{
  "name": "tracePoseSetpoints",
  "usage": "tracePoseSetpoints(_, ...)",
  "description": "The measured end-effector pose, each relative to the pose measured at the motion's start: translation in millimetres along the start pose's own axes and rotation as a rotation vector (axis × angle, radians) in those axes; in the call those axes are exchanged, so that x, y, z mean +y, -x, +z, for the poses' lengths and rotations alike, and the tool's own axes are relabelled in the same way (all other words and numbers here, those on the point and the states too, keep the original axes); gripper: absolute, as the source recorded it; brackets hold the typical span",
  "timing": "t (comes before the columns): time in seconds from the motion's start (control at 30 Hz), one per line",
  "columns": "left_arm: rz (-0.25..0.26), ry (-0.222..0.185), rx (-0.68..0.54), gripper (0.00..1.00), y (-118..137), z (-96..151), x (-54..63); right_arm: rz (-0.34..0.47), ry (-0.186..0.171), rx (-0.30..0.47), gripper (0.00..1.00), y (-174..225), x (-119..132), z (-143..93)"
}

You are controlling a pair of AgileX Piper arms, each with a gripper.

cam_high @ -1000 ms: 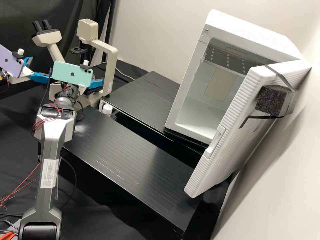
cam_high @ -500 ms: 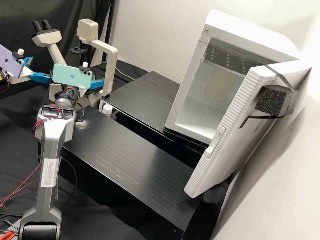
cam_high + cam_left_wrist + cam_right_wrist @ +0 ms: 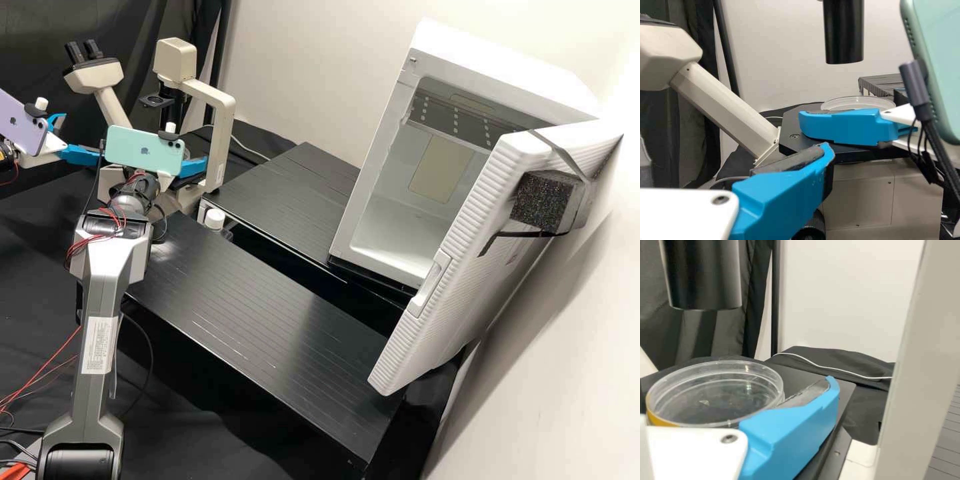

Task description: Move the petri dish to the bench.

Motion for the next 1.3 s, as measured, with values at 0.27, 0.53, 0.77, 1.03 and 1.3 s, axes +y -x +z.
tracePoseSetpoints(0.27, 0.000, 0.000, 0.000, 1.00, 0.0, 0.0, 0.0, -0.013, -0.005, -0.004, 0.00, 0.0, -1.3, 0.5)
tracePoseSetpoints(0.53, 0.000, 0.000, 0.000, 1.00, 0.0, 0.0, 0.0, -0.008, -0.018, 0.001, 0.00, -0.5, 0.5, -1.6)
tracePoseSetpoints(0.77, 0.000, 0.000, 0.000, 1.00, 0.0, 0.0, 0.0, -0.017, -0.030, 0.003, 0.00, -0.6, 0.2, -1.0)
tracePoseSetpoints(1.03, 0.000, 0.000, 0.000, 1.00, 0.0, 0.0, 0.0, -0.022, -0.040, 0.020, 0.00, -1.0, 1.1, -1.3)
tracePoseSetpoints(1.3, 0.000, 0.000, 0.000, 1.00, 0.0, 0.0, 0.0, -0.042, -0.030, 0.028, 0.00, 10.2, 4.8, 5.1)
